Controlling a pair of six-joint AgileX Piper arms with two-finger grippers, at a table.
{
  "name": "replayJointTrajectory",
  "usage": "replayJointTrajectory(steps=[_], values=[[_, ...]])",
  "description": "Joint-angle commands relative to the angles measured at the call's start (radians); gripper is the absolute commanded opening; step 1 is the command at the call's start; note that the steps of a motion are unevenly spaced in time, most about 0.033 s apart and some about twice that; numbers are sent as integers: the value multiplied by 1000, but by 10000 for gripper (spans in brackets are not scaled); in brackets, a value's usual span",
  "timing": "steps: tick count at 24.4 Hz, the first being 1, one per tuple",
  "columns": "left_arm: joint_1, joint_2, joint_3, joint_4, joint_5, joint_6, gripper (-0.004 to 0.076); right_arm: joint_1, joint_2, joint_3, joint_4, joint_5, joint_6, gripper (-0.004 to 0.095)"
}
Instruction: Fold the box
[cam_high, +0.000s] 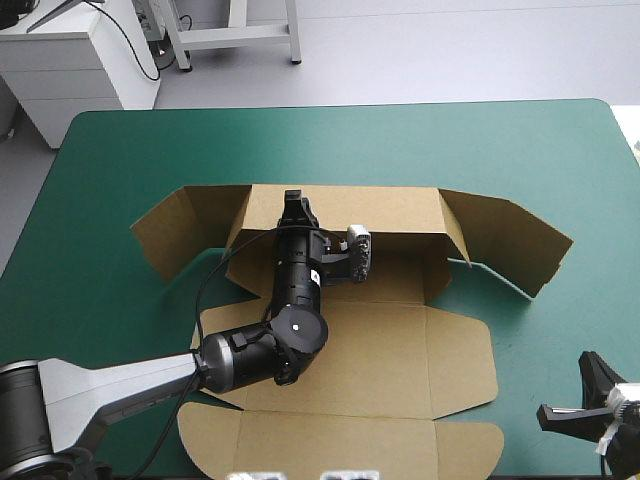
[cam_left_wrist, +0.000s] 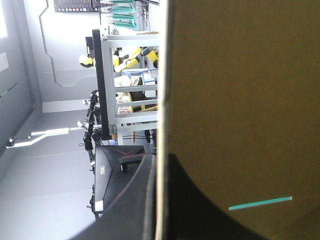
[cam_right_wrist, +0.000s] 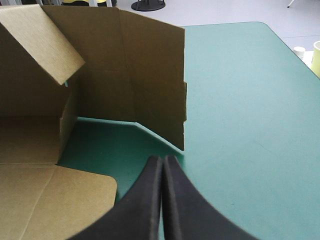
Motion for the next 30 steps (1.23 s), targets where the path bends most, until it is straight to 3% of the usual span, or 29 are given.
replayJointTrajectory(steps=[1, 4, 7, 13, 19, 26, 30], values=[[-9, -48, -25, 62, 31, -13, -8, -8, 143, -112, 33, -42, -26, -20], [-9, -48, -25, 62, 29, -13, -8, -8, 395, -286, 110, -37, -99, -20], [-9, -48, -25, 62, 46, -13, -8, -8, 719, -576, 218, 37, -204, -20], [-9, -48, -25, 59, 48, -13, -8, -8, 1127, -978, 219, 181, -214, -18], [-9, -48, -25, 59, 48, -13, -8, -8, 1387, -1215, 241, 280, -214, -18], [-9, -48, -25, 59, 48, -17, -8, -8, 1538, -1274, 271, 283, -188, -18], [-9, -48, -25, 59, 48, -17, -8, -8, 1604, -1274, 271, 361, -188, -18]])
